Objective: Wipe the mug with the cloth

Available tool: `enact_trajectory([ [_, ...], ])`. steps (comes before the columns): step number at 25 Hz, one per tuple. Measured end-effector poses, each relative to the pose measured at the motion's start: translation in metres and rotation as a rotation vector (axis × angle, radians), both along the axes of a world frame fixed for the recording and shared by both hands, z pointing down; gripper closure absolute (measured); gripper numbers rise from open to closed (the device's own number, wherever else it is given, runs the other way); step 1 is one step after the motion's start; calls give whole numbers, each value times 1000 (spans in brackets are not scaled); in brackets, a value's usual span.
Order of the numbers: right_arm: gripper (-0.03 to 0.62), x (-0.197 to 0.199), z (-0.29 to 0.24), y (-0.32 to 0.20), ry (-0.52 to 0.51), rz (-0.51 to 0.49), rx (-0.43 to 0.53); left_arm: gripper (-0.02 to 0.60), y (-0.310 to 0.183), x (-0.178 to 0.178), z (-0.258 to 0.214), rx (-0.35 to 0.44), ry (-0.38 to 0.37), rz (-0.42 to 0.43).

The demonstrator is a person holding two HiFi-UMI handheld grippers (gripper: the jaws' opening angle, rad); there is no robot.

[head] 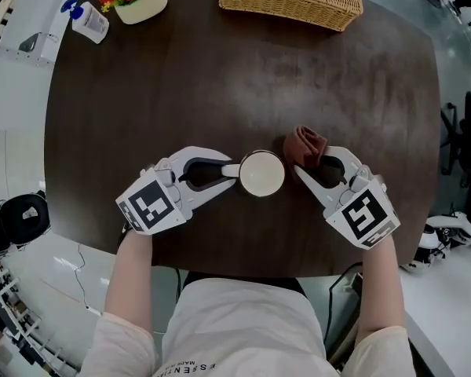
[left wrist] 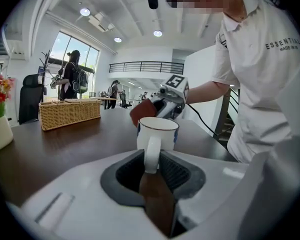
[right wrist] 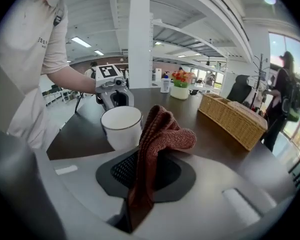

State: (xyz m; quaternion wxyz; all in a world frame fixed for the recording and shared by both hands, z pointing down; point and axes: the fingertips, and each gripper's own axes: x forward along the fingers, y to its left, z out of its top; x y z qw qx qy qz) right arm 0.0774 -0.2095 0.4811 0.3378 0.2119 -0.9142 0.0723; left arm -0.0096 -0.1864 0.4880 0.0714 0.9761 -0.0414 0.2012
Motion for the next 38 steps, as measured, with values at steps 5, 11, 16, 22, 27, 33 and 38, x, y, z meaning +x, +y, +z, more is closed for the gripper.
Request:
enact_trajectory([
  [5, 511, -44, -20, -45, -102, -198, -28, 497, -7, -1, 0, -17, 19, 23],
  [11, 511, -100, -32, -38, -270, -429, -230, 497, -14, -2, 0, -38, 30, 29],
  [16, 511, -107, -22, -33, -299, -522, -348, 494, -13, -3, 1, -44, 32, 26],
  [22, 512, -89, -7, -35, -272, -505, -401, 494, -12, -4, 1, -45, 29, 17],
  [27, 513, -69, -6, -30, -261, -461, -379, 494, -10, -5, 2, -45, 19, 8],
  [33, 511, -43, -4, -16, -247, -399, -348, 494, -6, -6, 3, -39, 0, -31],
  [38, 511, -21, 0, 5, -255, -303, -311, 494, 13, -1, 1, -35, -21, -33],
])
